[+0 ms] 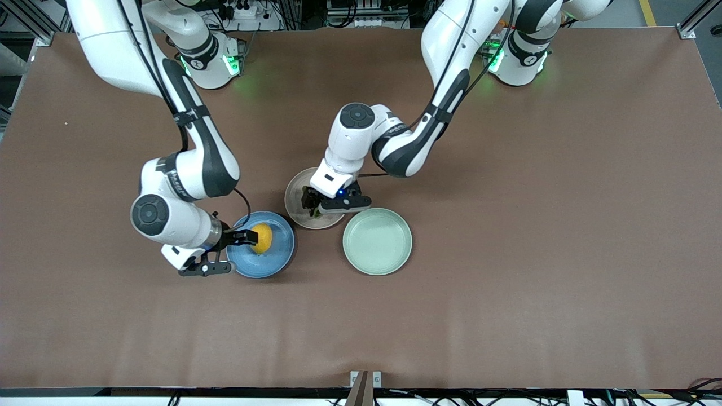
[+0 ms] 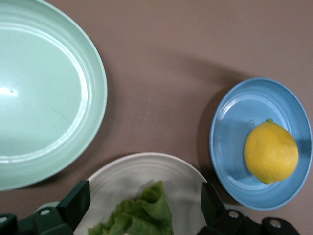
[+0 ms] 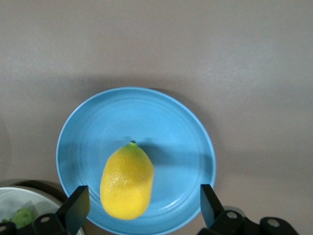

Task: Pick lemon and lettuce from blue and beige plates
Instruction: 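Lower the left gripper onto the lettuce while the right gripper lowers onto the lemon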

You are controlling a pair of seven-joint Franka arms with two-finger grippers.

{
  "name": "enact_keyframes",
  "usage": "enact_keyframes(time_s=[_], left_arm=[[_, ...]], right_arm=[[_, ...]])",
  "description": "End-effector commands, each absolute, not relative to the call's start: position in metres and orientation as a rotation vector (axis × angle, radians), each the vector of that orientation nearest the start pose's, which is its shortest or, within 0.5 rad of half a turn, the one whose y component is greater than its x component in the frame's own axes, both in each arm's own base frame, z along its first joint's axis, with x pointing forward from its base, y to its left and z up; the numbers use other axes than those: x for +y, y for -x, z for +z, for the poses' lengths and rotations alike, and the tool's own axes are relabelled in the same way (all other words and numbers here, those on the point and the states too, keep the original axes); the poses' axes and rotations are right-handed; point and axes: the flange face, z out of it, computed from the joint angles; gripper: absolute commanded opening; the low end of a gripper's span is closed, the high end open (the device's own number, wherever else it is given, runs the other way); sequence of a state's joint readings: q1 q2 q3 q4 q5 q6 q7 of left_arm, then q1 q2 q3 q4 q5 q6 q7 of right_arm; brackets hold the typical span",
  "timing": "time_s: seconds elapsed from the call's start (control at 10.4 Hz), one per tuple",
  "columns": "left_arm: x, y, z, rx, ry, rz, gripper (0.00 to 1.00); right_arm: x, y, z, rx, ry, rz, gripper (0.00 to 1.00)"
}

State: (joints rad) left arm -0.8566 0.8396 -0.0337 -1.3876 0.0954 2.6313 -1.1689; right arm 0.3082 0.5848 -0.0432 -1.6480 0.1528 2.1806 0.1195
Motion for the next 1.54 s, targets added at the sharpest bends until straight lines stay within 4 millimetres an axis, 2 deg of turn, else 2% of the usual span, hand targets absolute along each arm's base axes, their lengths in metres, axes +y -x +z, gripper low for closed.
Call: enact_keyframes(time_s=[0.0, 0.29, 0.68, 0.87, 1.45], left_arm=[[-0.602, -0.483, 0.238, -0.428, 3.407, -0.451, 1.0], [-0.618, -0.461, 0.209, -0.411, 3.436, -0.449, 1.0], [-0.624, -0.449, 0.186, -0.371, 3.428, -0.506, 1.0], [-0.623, -0.449, 0.179, -0.371, 3.421, -0.501, 1.0], [-0.622, -0.449, 0.175, -0.365, 3.421, -0.517, 1.0]], right_arm=[[0.197, -0.646, 0.254, -0.077, 3.04, 0.114, 1.0], [0.197, -0.638, 0.236, -0.075, 3.045, 0.092, 1.0], [0.206, -0.63, 0.217, -0.066, 3.051, 0.076, 1.0], [0.217, -0.626, 0.212, -0.053, 3.054, 0.083, 1.0], [0.221, -0.624, 0.201, -0.04, 3.058, 0.081, 1.0]])
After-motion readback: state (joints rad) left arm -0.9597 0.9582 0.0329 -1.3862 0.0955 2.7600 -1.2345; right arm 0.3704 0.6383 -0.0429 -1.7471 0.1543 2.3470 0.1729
